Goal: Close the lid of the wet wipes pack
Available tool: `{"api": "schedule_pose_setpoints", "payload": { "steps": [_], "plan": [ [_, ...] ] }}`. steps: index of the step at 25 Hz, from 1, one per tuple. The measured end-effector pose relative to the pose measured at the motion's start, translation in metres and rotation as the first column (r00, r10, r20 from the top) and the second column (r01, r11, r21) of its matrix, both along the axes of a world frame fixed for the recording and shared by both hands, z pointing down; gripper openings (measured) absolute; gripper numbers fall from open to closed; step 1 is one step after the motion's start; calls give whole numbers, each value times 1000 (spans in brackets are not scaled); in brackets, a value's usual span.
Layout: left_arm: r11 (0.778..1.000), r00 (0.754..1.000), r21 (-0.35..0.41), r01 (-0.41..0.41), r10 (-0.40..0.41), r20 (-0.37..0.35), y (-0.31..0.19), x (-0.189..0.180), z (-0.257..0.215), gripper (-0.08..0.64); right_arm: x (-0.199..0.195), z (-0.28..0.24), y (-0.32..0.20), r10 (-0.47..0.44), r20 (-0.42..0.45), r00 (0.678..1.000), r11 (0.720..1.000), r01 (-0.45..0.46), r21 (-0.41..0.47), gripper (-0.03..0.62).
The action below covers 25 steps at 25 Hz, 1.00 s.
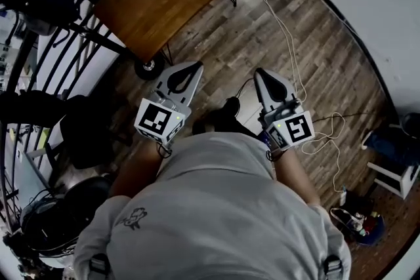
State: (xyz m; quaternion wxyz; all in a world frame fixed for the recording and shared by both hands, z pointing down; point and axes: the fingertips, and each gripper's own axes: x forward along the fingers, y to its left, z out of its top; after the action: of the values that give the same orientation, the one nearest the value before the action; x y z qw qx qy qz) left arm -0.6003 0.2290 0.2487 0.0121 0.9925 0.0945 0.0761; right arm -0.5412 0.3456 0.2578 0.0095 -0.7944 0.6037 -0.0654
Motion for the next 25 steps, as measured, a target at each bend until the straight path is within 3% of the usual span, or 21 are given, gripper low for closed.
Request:
{"api": "schedule_pose_setpoints", "payload": {
  "steps": [12, 25],
  "plan": [
    [1000, 1000, 18, 3, -3, 1, 28, 111, 6, 12, 106, 9, 40, -23, -1, 1000, 1000, 23, 6, 34],
    [1000, 1000, 20, -14, 14, 8, 14, 186, 9, 12, 181, 15, 35, -21, 26, 999, 1000, 21, 4, 34]
  ]
}}
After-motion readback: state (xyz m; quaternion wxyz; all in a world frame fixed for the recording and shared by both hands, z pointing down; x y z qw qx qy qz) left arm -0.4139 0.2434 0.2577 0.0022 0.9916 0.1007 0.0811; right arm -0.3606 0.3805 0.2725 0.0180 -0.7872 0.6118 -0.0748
